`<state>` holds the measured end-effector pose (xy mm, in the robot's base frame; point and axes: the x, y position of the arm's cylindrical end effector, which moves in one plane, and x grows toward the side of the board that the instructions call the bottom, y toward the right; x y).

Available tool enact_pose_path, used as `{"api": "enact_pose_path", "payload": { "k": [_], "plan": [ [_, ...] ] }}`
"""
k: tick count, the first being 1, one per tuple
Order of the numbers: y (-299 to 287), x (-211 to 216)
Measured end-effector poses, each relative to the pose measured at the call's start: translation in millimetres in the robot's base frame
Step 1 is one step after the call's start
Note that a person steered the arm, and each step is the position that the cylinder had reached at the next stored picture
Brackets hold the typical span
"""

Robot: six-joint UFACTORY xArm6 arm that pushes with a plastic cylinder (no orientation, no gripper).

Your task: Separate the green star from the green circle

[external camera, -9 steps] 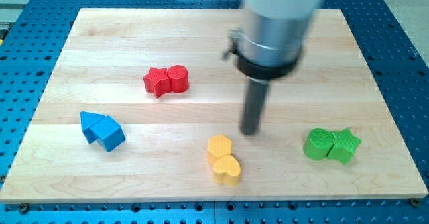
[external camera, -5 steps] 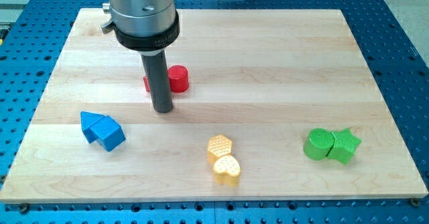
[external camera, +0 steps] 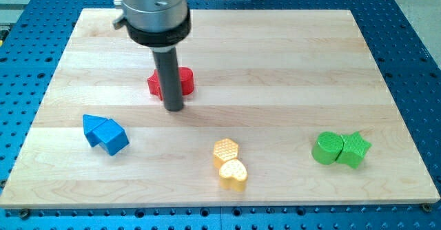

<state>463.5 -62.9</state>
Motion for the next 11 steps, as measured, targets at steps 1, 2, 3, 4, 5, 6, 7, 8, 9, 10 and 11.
{"api": "enact_pose_path", "payload": {
  "k": [1,2,3,4,5,6,7,8,9,10,11],
  "plan": [
    [45,4],
    [94,12],
    [119,28],
    [119,68],
    [142,126],
    [209,150],
    [281,134],
    [292,53],
    [301,-1],
    [361,49],
    [323,111]
  ]
}}
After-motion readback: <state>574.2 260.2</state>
